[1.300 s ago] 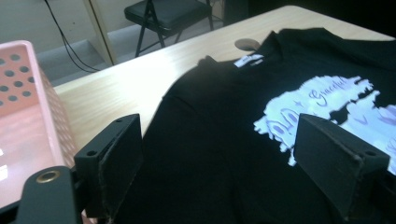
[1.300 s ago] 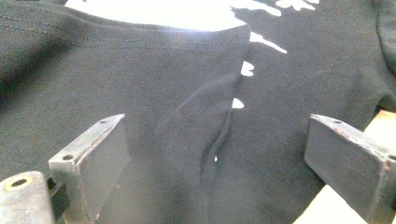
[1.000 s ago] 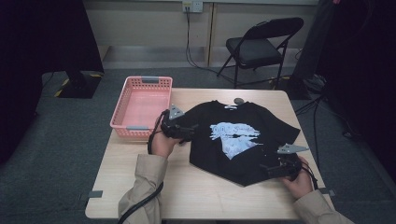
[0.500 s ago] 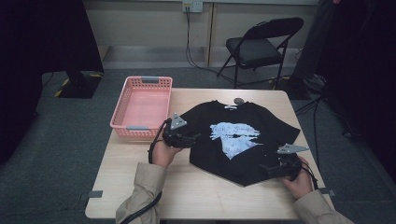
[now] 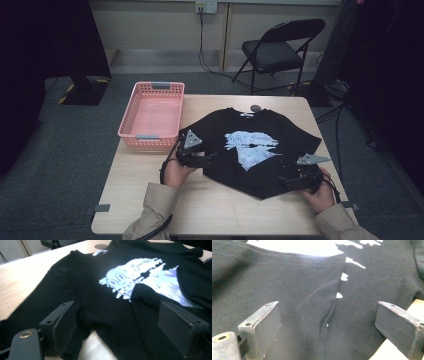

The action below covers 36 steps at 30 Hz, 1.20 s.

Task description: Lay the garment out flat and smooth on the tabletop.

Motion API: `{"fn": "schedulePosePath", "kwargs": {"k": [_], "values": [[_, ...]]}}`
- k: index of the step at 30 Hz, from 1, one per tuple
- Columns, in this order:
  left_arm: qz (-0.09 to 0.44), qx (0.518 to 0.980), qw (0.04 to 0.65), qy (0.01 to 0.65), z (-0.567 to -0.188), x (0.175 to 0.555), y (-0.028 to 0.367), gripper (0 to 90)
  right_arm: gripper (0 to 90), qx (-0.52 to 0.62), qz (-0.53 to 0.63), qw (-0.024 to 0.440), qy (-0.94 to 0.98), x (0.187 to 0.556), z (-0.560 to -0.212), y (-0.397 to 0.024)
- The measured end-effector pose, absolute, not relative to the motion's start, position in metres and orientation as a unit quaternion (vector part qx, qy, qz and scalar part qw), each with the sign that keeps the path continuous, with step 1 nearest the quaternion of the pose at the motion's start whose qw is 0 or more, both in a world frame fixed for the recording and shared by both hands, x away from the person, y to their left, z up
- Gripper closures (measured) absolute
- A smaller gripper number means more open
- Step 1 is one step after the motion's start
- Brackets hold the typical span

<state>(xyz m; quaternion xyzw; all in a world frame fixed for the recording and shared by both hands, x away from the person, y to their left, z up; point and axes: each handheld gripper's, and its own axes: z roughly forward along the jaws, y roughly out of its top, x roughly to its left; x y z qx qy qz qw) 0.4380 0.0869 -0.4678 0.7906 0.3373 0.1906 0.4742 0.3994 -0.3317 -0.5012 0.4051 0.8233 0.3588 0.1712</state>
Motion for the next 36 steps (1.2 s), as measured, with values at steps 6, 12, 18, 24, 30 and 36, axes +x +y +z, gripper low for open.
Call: {"fn": "schedulePosePath", "kwargs": {"k": [6, 12, 18, 24, 30, 36], "values": [[0.181, 0.796, 0.47, 0.334, -0.476, 0.434, 0.086, 15.5, 6.4, 0.405, 0.359, 0.171, 0.823, 0.399, -0.501, -0.332], [0.177, 0.801, 0.465, 0.333, -0.483, 0.43, 0.087, 15.5, 6.4, 0.405, 0.359, 0.171, 0.823, 0.399, -0.501, -0.332], [0.175, 0.807, 0.457, 0.33, -0.488, 0.425, 0.087, 15.5, 6.4, 0.405, 0.359, 0.171, 0.823, 0.399, -0.501, -0.332], [0.176, 0.813, 0.45, 0.324, -0.491, 0.421, 0.087, 15.5, 6.4, 0.405, 0.359, 0.171, 0.823, 0.399, -0.501, -0.332], [0.175, 0.818, 0.444, 0.322, -0.495, 0.418, 0.087, 15.4, 6.4, 0.405, 0.359, 0.171, 0.823, 0.399, -0.501, -0.332], [0.172, 0.827, 0.434, 0.314, -0.496, 0.415, 0.086, 15.5, 6.4, 0.405, 0.359, 0.171, 0.823, 0.399, -0.501, -0.332]]}}
